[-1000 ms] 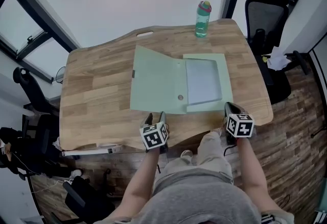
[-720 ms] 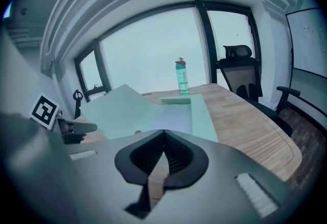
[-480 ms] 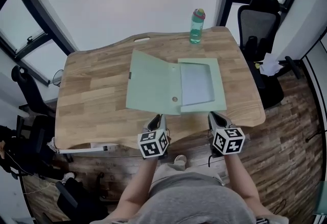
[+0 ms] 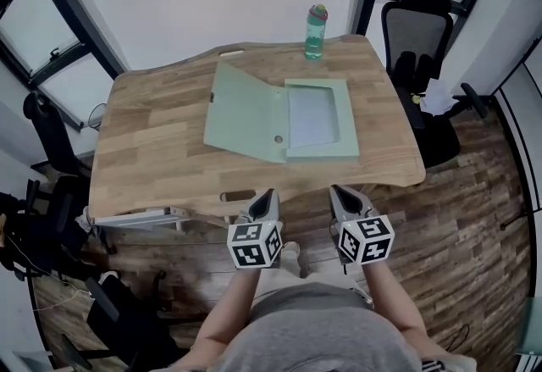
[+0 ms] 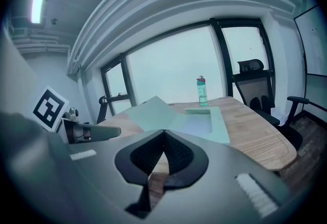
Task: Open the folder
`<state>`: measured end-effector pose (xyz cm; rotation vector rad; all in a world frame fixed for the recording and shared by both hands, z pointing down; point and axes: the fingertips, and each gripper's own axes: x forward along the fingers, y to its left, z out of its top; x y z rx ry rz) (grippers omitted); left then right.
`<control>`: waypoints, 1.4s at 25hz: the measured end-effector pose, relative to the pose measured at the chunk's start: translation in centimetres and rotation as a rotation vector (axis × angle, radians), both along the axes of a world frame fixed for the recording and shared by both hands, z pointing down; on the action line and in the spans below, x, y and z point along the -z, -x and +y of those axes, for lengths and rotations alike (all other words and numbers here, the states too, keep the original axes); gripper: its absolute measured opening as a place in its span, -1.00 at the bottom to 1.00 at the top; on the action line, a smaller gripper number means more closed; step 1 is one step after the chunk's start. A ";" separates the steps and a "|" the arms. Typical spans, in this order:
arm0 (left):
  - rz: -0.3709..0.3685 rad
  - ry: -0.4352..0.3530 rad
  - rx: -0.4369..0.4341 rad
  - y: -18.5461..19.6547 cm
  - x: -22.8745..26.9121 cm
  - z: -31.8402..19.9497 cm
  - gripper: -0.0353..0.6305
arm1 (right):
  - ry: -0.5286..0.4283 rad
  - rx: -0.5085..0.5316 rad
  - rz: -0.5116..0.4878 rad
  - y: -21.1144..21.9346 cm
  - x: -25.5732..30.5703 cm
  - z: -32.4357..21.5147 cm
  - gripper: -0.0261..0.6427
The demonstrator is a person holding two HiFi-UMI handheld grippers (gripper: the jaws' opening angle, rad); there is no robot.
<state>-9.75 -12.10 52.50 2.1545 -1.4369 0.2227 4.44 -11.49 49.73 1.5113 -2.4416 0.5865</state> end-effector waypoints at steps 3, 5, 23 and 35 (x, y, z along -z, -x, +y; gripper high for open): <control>-0.003 0.005 -0.027 -1.3 0.6 2.9 -0.88 | 0.012 0.015 0.000 -0.4 0.3 2.6 -0.91; -0.019 -0.004 -0.039 -2.1 0.9 4.2 -0.88 | 0.005 0.020 -0.007 -0.7 0.8 3.8 -0.91; -0.004 -0.102 -0.045 -7.1 4.3 11.7 -0.88 | -0.085 0.067 -0.065 -2.8 4.0 11.9 -0.91; -0.001 -0.116 -0.049 -7.0 4.7 12.4 -0.88 | -0.105 0.064 -0.056 -2.6 4.6 12.7 -0.92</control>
